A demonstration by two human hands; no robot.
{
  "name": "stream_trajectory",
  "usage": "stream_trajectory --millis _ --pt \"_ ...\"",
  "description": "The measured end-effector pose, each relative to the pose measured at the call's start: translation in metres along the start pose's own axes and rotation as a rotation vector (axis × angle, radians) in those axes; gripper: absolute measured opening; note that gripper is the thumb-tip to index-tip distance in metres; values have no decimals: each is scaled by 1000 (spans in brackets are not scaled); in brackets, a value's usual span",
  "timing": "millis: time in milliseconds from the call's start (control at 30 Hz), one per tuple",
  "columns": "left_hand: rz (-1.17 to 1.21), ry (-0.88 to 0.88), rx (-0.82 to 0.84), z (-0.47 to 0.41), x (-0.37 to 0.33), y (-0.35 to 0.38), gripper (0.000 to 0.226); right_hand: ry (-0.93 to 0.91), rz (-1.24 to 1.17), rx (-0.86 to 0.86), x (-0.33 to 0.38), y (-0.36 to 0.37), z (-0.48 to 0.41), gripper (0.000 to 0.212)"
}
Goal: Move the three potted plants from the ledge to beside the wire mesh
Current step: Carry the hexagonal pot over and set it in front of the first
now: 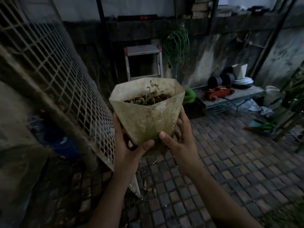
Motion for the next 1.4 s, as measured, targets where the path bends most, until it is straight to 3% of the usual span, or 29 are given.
stream_trajectory --millis 233,433,500,633,767,1133,1400 --pt "35 -31 -39 -90 77 21 125 63 -14 143 -101 -34 -83 64" --pt "50 -108 -122 -157 168 14 122 181 -85 106 -216 -32 -132 84" --pt "36 -136 -157 -182 203 12 121 230 -114 88 -260 -32 -148 82" --pt "59 -265 -203 -228 304 13 125 337 -114 87 -365 -40 -175 76" --pt "101 -308 -254 -265 434 5 115 408 -126 110 -502 -55 -190 64" --pt "103 -328 -405 -246 781 12 118 514 -118 251 -859 -102 -98 63" --pt "48 -322 -519 -198 970 22 113 508 -160 302 -1048 -136 0 68"
Point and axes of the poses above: each hand's wrist, its own z-axis away from the middle knuckle, its own y-axis out of the palm, x = y × z, the point moved 8 cm from there along -z, towards the middle knuckle, and after that the axes turned 9 degrees about -y, right-handed, at the moved point
